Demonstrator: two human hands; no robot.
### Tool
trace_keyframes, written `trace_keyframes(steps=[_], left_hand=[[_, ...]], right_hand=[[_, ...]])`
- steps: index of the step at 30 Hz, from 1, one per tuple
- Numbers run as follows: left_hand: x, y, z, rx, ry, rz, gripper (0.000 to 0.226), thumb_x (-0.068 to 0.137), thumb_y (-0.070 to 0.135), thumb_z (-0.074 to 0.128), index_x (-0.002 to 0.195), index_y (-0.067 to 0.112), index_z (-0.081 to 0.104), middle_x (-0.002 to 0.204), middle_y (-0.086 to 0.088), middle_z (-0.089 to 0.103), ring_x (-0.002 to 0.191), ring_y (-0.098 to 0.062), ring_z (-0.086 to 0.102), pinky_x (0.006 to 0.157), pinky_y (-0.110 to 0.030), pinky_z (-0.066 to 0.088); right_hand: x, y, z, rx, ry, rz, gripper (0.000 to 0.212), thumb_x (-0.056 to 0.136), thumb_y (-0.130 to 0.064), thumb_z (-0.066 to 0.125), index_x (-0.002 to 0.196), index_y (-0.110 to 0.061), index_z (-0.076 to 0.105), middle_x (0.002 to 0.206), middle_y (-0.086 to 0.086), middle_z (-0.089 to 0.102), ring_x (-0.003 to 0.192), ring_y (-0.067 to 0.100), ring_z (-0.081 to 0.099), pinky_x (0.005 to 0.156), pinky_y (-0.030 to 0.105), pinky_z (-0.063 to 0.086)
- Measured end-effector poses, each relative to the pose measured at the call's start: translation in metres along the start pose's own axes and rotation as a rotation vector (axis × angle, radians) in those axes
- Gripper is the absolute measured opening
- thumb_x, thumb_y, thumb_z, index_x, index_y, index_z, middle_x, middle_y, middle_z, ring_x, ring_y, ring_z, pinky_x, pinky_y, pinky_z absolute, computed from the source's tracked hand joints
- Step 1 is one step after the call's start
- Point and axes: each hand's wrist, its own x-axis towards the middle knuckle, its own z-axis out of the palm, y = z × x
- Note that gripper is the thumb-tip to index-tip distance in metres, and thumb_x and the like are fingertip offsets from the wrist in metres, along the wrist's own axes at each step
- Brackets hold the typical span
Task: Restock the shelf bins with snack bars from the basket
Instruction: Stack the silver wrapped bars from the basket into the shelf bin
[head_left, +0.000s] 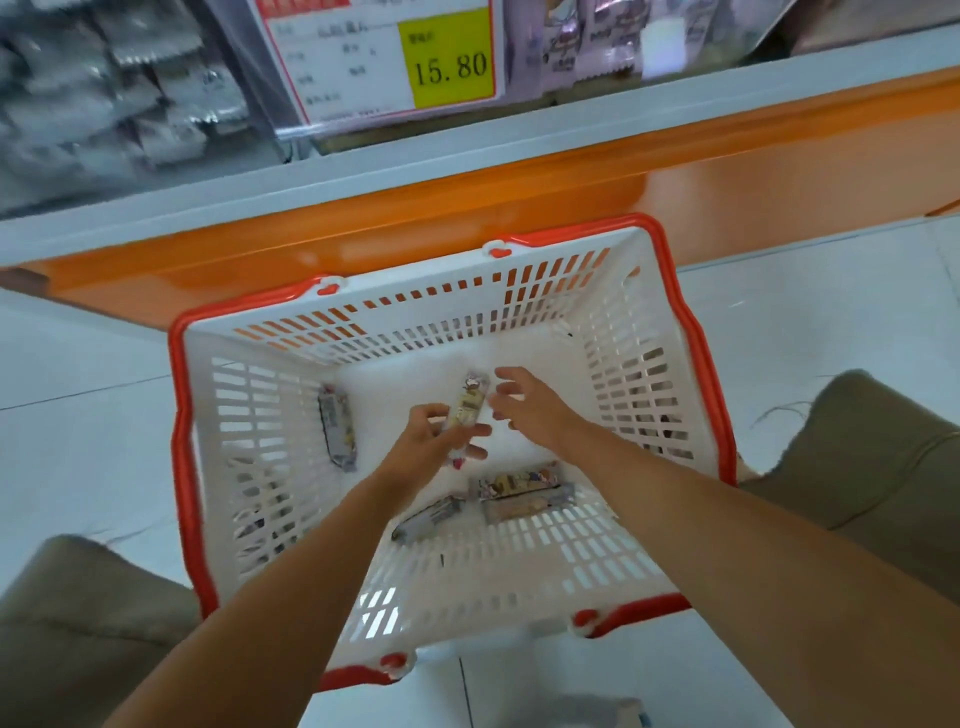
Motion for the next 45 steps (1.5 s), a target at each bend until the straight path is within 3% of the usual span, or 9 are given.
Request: trace_keyframes(steps=[5,11,20,26,30,33,37,41,45], left_hand=[[-0.033,0.033,-0.013,0.067,-0.025,0.05,0.021,0.097,0.017,0.056,0.117,0.013,0.052,0.101,-0.012,0.068,0.08,-0.022,0.067,0.068,-0.031,0.053],[-0.099,0.082,-0.034,0.116,0.031,0.206,0.03,0.093,0.01,0.062,0.123,0.013,0.061,0.093,-0.006,0.061,0.082,-0.021,0.062,0.066,-0.026,0.05],[-0.2,0.129,-0.043,-0.293,0.355,0.478,0.059,0.075,0.019,0.08,0.121,-0.009,0.054,0.096,-0.015,0.069,0.072,-0.018,0.067,0.058,-0.023,0.051],[-0.249,0.158,-0.026,-0.485,0.406,0.58,0.025,0.092,0.016,0.064,0.112,0.003,0.056,0.09,-0.012,0.069,0.069,-0.016,0.068,0.064,-0.028,0.056],[-0.27,0.194,-0.047,-0.436,0.517,0.679,0.031,0.09,0.02,0.067,0.115,0.003,0.057,0.089,-0.014,0.064,0.067,-0.021,0.062,0.053,-0.024,0.051],[-0.283,0.232,-0.065,-0.273,0.602,0.727,0.05,0.09,0.028,0.069,0.129,0.001,0.053,0.09,-0.01,0.067,0.069,-0.02,0.064,0.06,-0.027,0.053],[-0.289,0.28,-0.08,-0.039,0.738,0.727,0.077,0.083,0.04,0.074,0.14,0.0,0.039,0.114,-0.015,0.063,0.098,-0.029,0.065,0.086,-0.043,0.055],[-0.278,0.312,-0.092,0.185,0.833,0.688,0.054,0.087,0.039,0.069,0.124,0.004,0.052,0.078,-0.003,0.061,0.071,-0.021,0.059,0.067,-0.031,0.048],[-0.258,0.332,-0.106,0.323,0.897,0.65,0.051,0.086,0.041,0.07,0.122,0.007,0.059,0.109,-0.011,0.066,0.088,-0.026,0.062,0.075,-0.033,0.047]], right_hand=[[-0.03,-0.048,-0.006,0.133,-0.024,-0.114,0.039,0.096,-0.021,0.06,0.131,-0.009,0.047,0.111,0.012,0.065,0.085,0.015,0.065,0.076,0.026,0.05],[-0.088,-0.103,-0.009,0.142,-0.034,-0.268,0.037,0.093,-0.023,0.064,0.126,-0.019,0.048,0.106,0.012,0.066,0.081,0.017,0.066,0.081,0.029,0.054],[-0.18,-0.158,0.002,0.005,0.001,-0.455,0.037,0.089,-0.026,0.069,0.102,0.006,0.058,0.082,0.007,0.067,0.069,0.009,0.064,0.069,0.023,0.051],[-0.228,-0.204,0.029,-0.074,0.001,-0.663,0.032,0.086,-0.036,0.071,0.09,-0.007,0.057,0.077,0.008,0.067,0.072,0.016,0.062,0.076,0.038,0.051],[-0.247,-0.235,0.026,-0.212,0.146,-0.901,0.025,0.091,-0.034,0.065,0.094,-0.01,0.061,0.09,0.009,0.065,0.08,0.015,0.059,0.076,0.036,0.051],[-0.253,-0.264,0.018,-0.374,0.325,-1.085,0.021,0.095,-0.031,0.06,0.108,-0.015,0.059,0.099,-0.004,0.053,0.086,0.009,0.052,0.074,0.021,0.042],[-0.238,-0.305,0.007,-0.608,0.505,-1.229,0.035,0.095,-0.035,0.058,0.127,-0.021,0.053,0.129,-0.004,0.049,0.12,0.015,0.046,0.1,0.036,0.04],[-0.218,-0.333,0.002,-0.781,0.52,-1.198,0.056,0.096,-0.04,0.056,0.146,-0.028,0.037,0.157,-0.005,0.027,0.145,0.017,0.021,0.117,0.043,0.018],[-0.197,-0.347,-0.002,-0.915,0.521,-1.191,0.064,0.097,-0.043,0.053,0.153,-0.026,0.025,0.162,-0.004,0.015,0.148,0.016,0.011,0.119,0.039,0.008]])
